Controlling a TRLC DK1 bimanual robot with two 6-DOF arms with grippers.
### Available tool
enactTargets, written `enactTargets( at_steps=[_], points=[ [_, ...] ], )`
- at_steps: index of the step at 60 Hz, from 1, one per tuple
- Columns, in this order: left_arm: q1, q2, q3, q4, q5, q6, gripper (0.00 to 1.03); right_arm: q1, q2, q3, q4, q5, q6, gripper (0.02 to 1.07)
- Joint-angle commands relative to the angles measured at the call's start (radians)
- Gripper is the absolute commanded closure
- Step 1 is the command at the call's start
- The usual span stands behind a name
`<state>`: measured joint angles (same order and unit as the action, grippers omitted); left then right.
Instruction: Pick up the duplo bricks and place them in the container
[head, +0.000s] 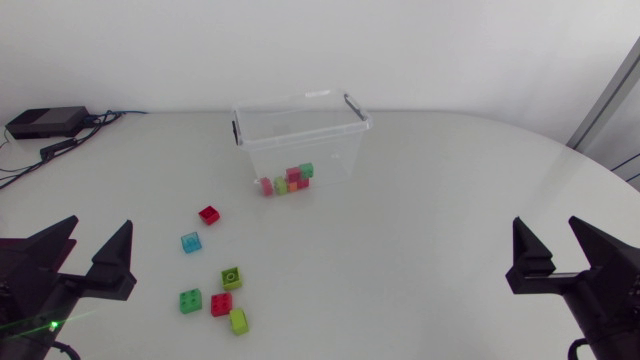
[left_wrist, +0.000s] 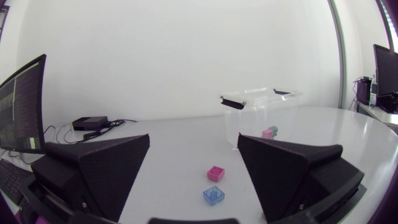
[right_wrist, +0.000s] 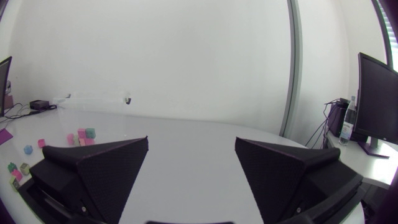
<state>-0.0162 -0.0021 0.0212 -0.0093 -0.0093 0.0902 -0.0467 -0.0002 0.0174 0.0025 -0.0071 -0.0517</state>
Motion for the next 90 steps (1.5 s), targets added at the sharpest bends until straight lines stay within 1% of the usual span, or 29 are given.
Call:
enactTargets(
  at_steps=[1,29,32,37,45,52,60,66,72,77,81,84,87,90],
  points=[
    [-0.002,-0.012,-0.02,-0.001,-0.003,0.003,0.04,0.008,-0.006,-0.019,-0.009,-0.005,0.015,0.06],
    [0.007,-0.012,-0.018,0.002,-0.003,-0.001,0.05,0.036,-0.007,-0.019,-0.002,-0.002,0.013,0.06],
    [0.005,-0.012,0.005,-0.009,-0.003,-0.001,0.05,0.039,-0.007,-0.013,-0.002,-0.004,0.012,0.06],
    [0.004,0.008,0.086,-0.058,-0.003,-0.015,0.05,0.042,-0.006,0.004,-0.007,-0.004,0.007,0.06],
    [0.004,0.183,0.238,-0.075,-0.003,-0.018,0.06,0.044,0.02,0.053,-0.009,-0.005,0.007,0.06],
    [0.004,0.356,0.359,-0.089,-0.001,-0.014,0.06,0.056,0.115,0.108,0.008,-0.007,0.01,0.06],
    [-0.011,0.553,0.468,-0.093,0.015,0.008,0.07,0.08,0.272,0.182,0.045,-0.005,0.012,0.06],
    [-0.044,0.754,0.548,-0.121,0.022,0.008,0.08,0.097,0.421,0.259,0.053,-0.005,0.012,0.06],
    [-0.047,0.945,0.634,-0.166,0.022,0.022,0.08,0.1,0.569,0.329,0.048,-0.005,0.024,0.06],
    [-0.048,1.094,0.711,-0.208,0.023,0.069,0.09,0.125,0.648,0.36,0.039,-0.005,0.024,0.06],
    [-0.051,1.192,0.755,-0.236,0.049,0.095,0.09,0.15,0.697,0.375,0.03,-0.005,0.026,0.06],
    [-0.05,1.248,0.78,-0.238,0.048,0.143,0.09,0.163,0.726,0.385,0.017,-0.008,0.026,0.06],
    [-0.054,1.308,0.809,-0.25,0.048,0.25,0.09,0.179,0.758,0.394,0.002,-0.019,0.027,0.06],
    [-0.057,1.352,0.832,-0.254,0.048,0.279,0.09,0.189,0.784,0.404,-0.019,-0.031,0.027,0.06]
  ],
)
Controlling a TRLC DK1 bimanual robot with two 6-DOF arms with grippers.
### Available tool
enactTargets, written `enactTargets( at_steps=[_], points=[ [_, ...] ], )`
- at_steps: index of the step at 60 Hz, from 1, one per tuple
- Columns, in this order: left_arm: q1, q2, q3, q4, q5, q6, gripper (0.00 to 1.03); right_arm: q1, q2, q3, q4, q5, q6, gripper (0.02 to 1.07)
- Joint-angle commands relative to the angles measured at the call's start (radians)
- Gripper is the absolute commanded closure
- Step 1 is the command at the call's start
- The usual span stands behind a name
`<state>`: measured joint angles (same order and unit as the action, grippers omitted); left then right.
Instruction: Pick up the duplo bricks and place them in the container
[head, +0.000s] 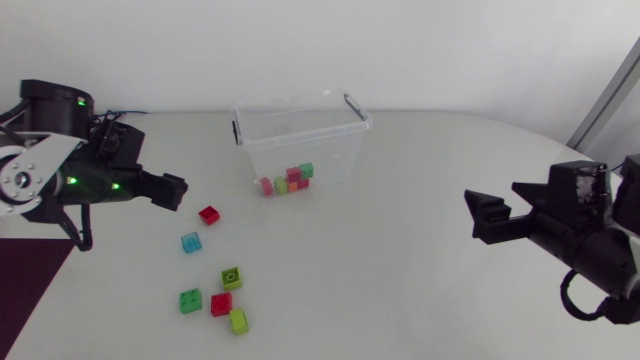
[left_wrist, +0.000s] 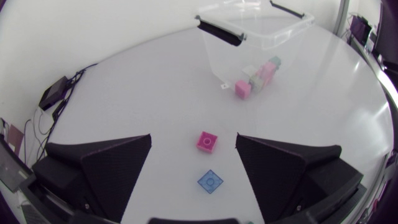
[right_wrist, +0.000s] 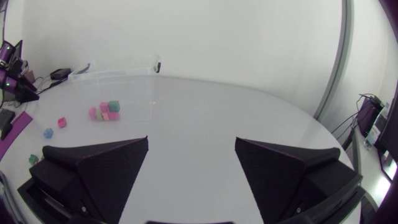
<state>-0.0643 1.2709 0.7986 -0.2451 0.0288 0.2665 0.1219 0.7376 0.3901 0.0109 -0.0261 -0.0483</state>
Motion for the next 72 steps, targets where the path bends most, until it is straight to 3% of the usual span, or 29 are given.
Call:
enactTargets(
  at_steps=[1,8,14,27,45,55,62,68,72],
  points=[
    [-0.009,0.094,0.067,-0.029,0.01,0.109,0.09,0.024,0.054,0.033,-0.034,-0.017,0.024,0.06],
    [-0.012,0.246,0.182,-0.158,0.026,0.206,0.08,0.039,0.132,0.084,-0.124,-0.046,0.021,0.06],
    [-0.005,0.366,0.244,-0.224,0.111,0.32,0.07,0.065,0.18,0.127,-0.216,-0.057,-0.05,0.06],
    [0.011,0.544,0.344,-0.23,0.114,0.395,0.07,0.143,0.232,0.176,-0.327,-0.051,-0.226,0.06],
    [0.032,0.663,0.418,-0.226,0.114,0.444,0.08,0.263,0.364,0.171,-0.304,-0.055,-0.277,0.06],
    [0.021,0.703,0.429,-0.226,0.114,0.484,0.14,0.341,0.422,0.188,-0.302,-0.032,-0.277,0.06],
    [0.015,0.723,0.432,-0.226,0.118,0.514,0.43,0.384,0.457,0.204,-0.302,-0.008,-0.277,0.07],
    [0.012,0.728,0.421,-0.226,0.145,0.548,0.52,0.413,0.474,0.211,-0.302,-0.005,-0.277,0.07],
    [0.012,0.728,0.419,-0.227,0.171,0.565,0.66,0.433,0.483,0.213,-0.299,-0.003,-0.283,0.07]
  ],
)
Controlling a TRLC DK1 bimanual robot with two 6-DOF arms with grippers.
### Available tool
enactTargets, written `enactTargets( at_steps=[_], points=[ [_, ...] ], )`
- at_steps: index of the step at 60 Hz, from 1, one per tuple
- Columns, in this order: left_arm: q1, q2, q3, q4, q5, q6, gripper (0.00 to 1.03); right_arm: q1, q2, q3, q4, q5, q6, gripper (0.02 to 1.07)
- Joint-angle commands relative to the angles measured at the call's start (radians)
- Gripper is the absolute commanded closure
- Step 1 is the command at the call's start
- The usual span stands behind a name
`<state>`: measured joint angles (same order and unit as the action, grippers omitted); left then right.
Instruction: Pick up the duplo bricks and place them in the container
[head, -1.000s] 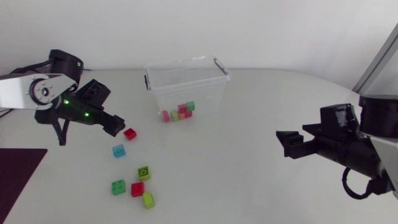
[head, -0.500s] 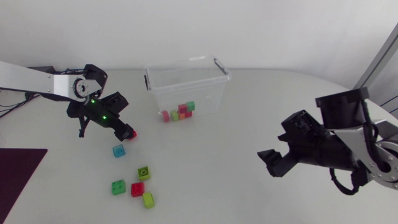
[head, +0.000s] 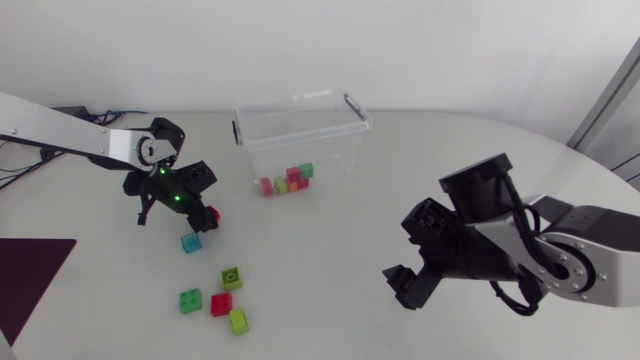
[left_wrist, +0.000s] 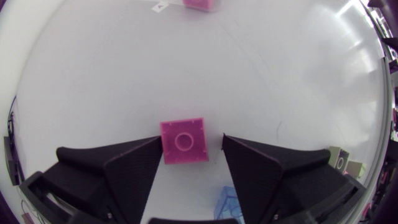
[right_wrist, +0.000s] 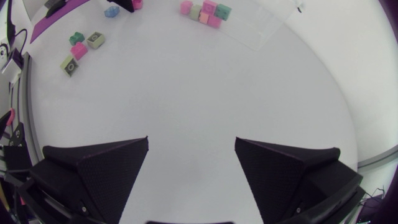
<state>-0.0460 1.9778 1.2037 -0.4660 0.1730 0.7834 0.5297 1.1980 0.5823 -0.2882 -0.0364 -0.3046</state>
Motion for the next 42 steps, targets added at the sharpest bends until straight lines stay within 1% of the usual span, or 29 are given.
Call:
enactTargets(
  at_steps=[1,3,7,8,9,20,26,30,32,35,38,42],
  points=[
    [-0.008,0.021,0.013,-0.008,0.029,0.051,0.68,0.032,0.028,0.021,0.001,0.007,-0.027,0.07],
    [-0.008,0.018,0.008,-0.008,0.034,0.059,0.71,0.041,0.034,0.022,0.004,0.007,-0.027,0.07],
    [-0.008,0.004,-0.006,-0.008,0.049,0.079,0.73,0.066,0.054,0.024,0.014,0.009,-0.027,0.07],
    [-0.008,0.0,-0.009,-0.008,0.052,0.082,0.76,0.07,0.057,0.025,0.017,0.009,-0.028,0.07],
    [-0.009,-0.004,-0.01,-0.008,0.052,0.082,0.76,0.076,0.064,0.028,0.018,0.01,-0.027,0.07],
    [-0.012,-0.079,-0.012,-0.019,0.052,0.063,0.77,0.135,0.114,0.057,0.02,0.046,-0.025,0.07],
    [-0.025,-0.191,0.022,-0.048,0.054,0.007,0.77,0.153,0.13,0.076,0.012,0.05,-0.027,0.07],
    [-0.031,-0.257,0.063,-0.08,0.115,-0.027,0.77,0.167,0.138,0.086,0.009,0.049,-0.027,0.07],
    [-0.034,-0.284,0.112,-0.132,0.164,-0.039,0.77,0.176,0.141,0.09,0.011,0.049,-0.025,0.07],
    [-0.043,-0.3,0.181,-0.168,0.198,-0.076,0.77,0.191,0.149,0.093,0.018,0.05,-0.018,0.07],
    [-0.049,-0.304,0.247,-0.218,0.24,-0.084,0.77,0.208,0.164,0.1,0.023,0.049,-0.018,0.07],
    [-0.066,-0.297,0.323,-0.229,0.27,-0.124,0.77,0.228,0.189,0.111,0.024,0.049,-0.014,0.07]
  ],
)
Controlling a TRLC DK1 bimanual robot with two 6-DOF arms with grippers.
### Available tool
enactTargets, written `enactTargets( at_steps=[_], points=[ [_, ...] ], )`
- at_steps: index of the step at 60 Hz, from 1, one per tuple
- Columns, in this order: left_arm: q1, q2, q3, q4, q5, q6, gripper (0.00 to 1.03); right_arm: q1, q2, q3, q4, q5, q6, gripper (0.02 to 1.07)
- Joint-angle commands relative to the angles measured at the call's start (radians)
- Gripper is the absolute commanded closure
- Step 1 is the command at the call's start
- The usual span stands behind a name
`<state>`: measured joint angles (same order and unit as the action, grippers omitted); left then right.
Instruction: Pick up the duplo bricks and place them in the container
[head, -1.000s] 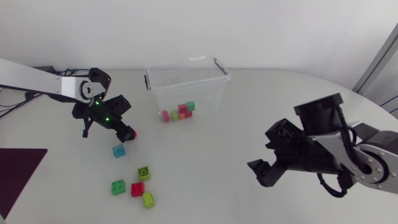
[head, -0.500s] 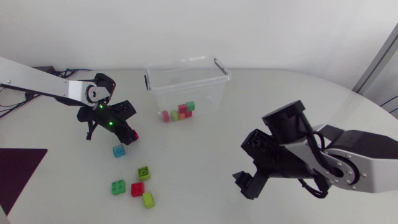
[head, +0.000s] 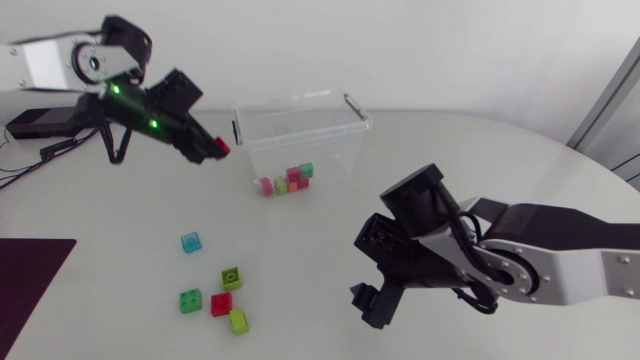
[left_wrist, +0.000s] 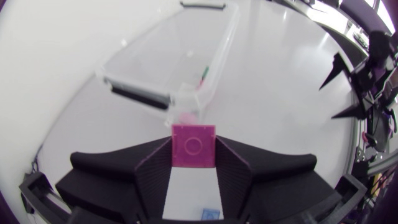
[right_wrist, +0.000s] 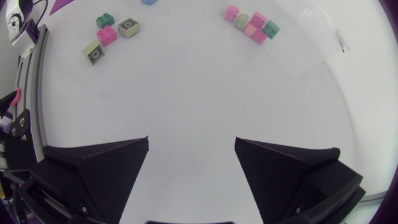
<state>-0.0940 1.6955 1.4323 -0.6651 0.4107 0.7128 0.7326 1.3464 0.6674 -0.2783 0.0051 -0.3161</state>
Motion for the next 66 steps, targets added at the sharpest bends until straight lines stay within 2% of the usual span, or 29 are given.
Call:
enactTargets(
  at_steps=[1,9,24,27,30,31,32,34,35,49,66],
  points=[
    [-0.021,-0.01,0.109,-0.03,0.034,-0.061,0.77,0.03,0.043,0.029,0.014,0.007,0.0,0.07],
    [-0.056,0.044,0.208,-0.019,0.042,-0.105,0.77,0.059,0.069,0.063,0.018,0.003,-0.006,0.07],
    [-0.092,0.181,0.281,0.056,0.063,-0.159,0.75,0.102,0.143,0.133,-0.058,-0.008,-0.018,0.07],
    [-0.093,0.213,0.298,0.064,0.063,-0.159,0.69,0.113,0.154,0.139,-0.062,-0.008,-0.02,0.07],
    [-0.092,0.247,0.32,0.064,0.063,-0.159,0.46,0.126,0.16,0.141,-0.064,-0.008,-0.026,0.07],
    [-0.089,0.254,0.324,0.064,0.063,-0.161,0.3,0.131,0.16,0.141,-0.064,-0.008,-0.028,0.07],
    [-0.087,0.257,0.326,0.065,0.063,-0.161,0.21,0.136,0.161,0.143,-0.064,-0.008,-0.028,0.07],
    [-0.081,0.26,0.326,0.065,0.063,-0.159,0.06,0.14,0.166,0.147,-0.065,-0.008,-0.034,0.07],
    [-0.079,0.26,0.323,0.065,0.063,-0.157,0.04,0.142,0.168,0.15,-0.067,-0.008,-0.038,0.07],
    [0.03,0.122,0.223,0.053,0.063,-0.115,0.04,0.172,0.25,0.244,-0.113,-0.048,-0.066,0.07],
    [0.16,-0.06,-0.058,-0.037,0.06,0.112,0.04,0.284,0.339,0.33,-0.14,-0.06,-0.133,0.07]
  ],
)
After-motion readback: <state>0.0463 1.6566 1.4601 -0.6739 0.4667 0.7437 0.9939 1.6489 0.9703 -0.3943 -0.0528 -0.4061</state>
